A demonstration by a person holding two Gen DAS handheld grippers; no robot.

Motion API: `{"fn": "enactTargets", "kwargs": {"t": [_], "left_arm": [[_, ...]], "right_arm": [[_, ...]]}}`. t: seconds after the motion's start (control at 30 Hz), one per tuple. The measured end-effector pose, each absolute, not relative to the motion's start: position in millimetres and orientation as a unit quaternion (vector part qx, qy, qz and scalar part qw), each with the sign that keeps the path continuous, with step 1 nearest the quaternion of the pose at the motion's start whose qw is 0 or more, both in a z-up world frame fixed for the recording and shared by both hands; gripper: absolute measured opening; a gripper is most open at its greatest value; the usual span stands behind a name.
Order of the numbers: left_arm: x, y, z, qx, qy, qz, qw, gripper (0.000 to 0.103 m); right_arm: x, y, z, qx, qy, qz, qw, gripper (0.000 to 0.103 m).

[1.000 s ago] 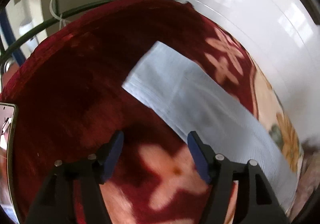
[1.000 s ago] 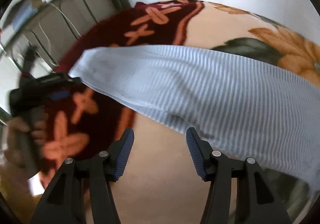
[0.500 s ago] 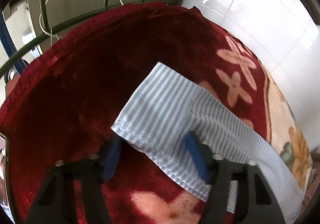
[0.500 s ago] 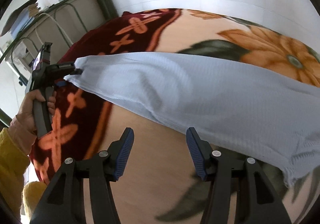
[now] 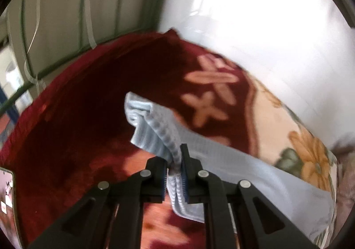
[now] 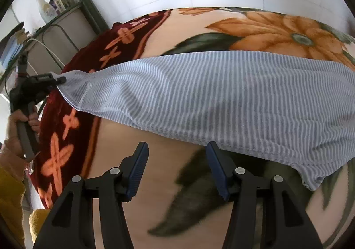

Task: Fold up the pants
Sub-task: 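Grasp the end of the pants strip with the left gripper and lift, then fold the held end over the strip and open the left gripper, then grasp the folded end of the pants with the right gripper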

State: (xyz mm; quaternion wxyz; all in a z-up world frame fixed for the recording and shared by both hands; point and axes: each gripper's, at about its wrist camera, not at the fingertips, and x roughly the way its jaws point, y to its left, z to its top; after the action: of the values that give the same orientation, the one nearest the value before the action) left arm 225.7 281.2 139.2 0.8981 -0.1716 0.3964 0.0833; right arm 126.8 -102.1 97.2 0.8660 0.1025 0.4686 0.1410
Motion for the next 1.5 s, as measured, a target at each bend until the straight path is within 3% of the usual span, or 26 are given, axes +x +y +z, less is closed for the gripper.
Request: {"fn": "enactTargets", "kwargs": {"t": [0.27,0.67,0.73,0.9,1.03,1.1,1.5], "left_arm": [[231,190,170,-0.134,0.394,-0.023,0.909,0.01],[228,71,133,-0.081,0.445,-0.101,0.886,0.01],[226,58,127,-0.068,0.455,-0.109,0.881,0.014],[219,46,114,-0.078,0.478,-0.12,0.866,0.043],[201,46,116,-0.077,0.484,-0.114,0.864,0.054],[193,47,120,-0.078,0.482,-0.109,0.866,0.066],[129,77,128,-0.08,0.478,-0.039,0.874,0.067]], "right_arm": [[125,-123,102,0.133,0.457,0.133,0.869,0.057],[124,-149,101,0.169,0.457,0.122,0.865,0.057],[123,-151,100,0.169,0.463,0.122,0.862,0.057],[122,-155,98,0.168,0.476,0.119,0.855,0.057],[121,-159,100,0.168,0.486,0.116,0.85,0.057],[119,-162,101,0.165,0.492,0.11,0.848,0.057],[126,-160,125,0.169,0.499,0.125,0.841,0.057]]}}
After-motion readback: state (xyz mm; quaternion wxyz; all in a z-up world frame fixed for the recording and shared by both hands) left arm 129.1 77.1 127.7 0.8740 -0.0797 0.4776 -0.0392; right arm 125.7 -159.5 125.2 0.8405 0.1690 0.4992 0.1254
